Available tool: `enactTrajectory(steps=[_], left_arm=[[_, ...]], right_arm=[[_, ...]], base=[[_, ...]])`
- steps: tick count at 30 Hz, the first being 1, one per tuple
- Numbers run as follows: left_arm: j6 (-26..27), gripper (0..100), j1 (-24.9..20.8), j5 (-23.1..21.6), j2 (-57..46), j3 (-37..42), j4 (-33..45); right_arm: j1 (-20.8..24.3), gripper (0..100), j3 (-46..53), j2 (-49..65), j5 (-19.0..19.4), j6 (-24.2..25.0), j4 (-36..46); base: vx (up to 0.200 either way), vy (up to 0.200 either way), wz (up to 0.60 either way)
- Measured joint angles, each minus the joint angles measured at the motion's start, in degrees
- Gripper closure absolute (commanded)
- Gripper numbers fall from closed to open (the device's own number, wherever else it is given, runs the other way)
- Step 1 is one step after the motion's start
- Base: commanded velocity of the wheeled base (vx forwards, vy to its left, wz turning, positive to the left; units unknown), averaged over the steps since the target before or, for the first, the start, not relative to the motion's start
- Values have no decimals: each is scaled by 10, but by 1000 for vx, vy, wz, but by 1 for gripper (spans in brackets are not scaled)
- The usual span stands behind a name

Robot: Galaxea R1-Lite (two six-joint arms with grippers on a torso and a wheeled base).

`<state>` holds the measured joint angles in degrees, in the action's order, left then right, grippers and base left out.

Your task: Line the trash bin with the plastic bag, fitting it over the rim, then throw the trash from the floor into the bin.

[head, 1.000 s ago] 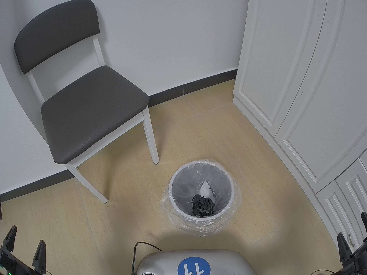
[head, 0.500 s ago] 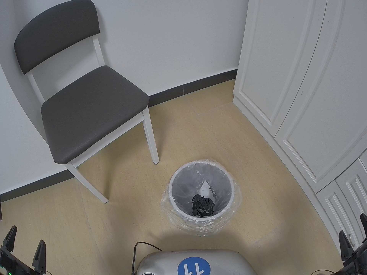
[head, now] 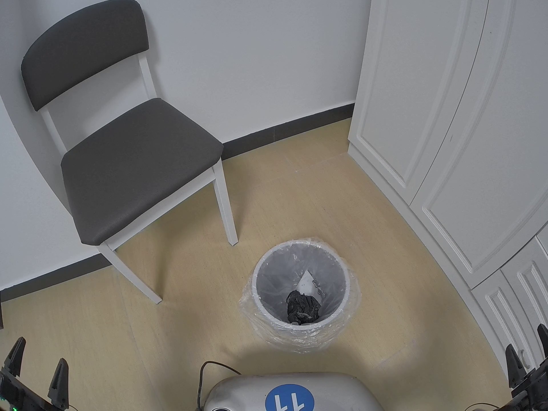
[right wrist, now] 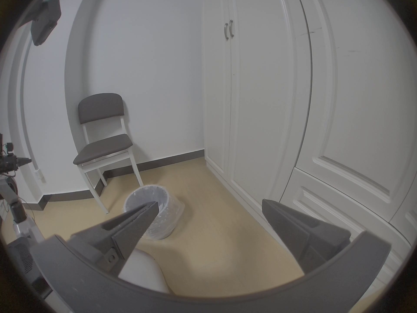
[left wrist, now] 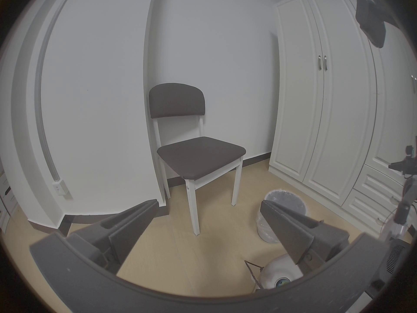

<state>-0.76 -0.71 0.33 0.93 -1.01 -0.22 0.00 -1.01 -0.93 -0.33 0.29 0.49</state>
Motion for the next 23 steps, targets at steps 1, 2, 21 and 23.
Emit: enactTrajectory(steps=[1,2,21,23], left_arm=[[1,0,0,0,0,0,0],[3,0,0,1,0,0,0],[6,0,0,3,0,0,1],[5,0,0,3,0,0,1]], right_arm=[[0,0,0,0,0,3,0],[1,0,0,0,0,4,0],[1,0,0,0,-1,5,-2],[0,0,0,0,-1,5,-2]], base=[[0,0,0],[0,0,0],[0,0,0],[0,0,0]])
